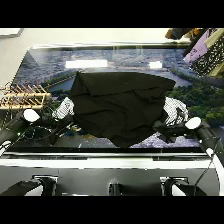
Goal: Fold the clothes and pants, and hang the long-sleeved shirts on hangers.
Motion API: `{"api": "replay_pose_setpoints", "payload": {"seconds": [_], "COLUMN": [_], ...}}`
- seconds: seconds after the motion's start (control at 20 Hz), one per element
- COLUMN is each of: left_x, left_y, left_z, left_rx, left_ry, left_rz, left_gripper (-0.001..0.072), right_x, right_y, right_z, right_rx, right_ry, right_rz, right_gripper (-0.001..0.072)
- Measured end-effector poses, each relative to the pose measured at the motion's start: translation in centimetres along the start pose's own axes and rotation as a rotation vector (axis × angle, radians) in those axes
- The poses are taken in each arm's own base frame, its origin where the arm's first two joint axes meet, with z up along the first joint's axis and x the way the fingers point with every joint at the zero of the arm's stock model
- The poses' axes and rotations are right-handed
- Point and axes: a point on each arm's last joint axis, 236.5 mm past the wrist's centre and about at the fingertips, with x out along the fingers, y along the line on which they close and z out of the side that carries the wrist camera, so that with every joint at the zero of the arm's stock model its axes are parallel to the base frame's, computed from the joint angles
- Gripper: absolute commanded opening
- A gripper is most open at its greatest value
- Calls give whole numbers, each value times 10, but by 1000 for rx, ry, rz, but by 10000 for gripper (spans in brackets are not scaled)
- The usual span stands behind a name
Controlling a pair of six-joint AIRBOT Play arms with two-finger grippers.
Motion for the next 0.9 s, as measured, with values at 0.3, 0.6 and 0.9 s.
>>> {"api": "replay_pose_setpoints", "payload": {"seconds": [0.3, 0.6, 0.9], "left_x": [3, 28, 59], "left_y": [0, 2, -3], "left_z": [-2, -11, -20], "left_rx": [-5, -34, -63], "left_ry": [-5, 60, 101], "left_rz": [-5, 6, 3], "left_gripper": [720, 720, 718], "right_x": [28, 29, 15], "right_y": [1, -1, 4], "right_z": [-2, -14, -25], "right_rx": [115, 120, 86], "right_ry": [3, 52, 73], "right_rz": [-4, -21, -16], "right_gripper": [34, 34, 34]}}
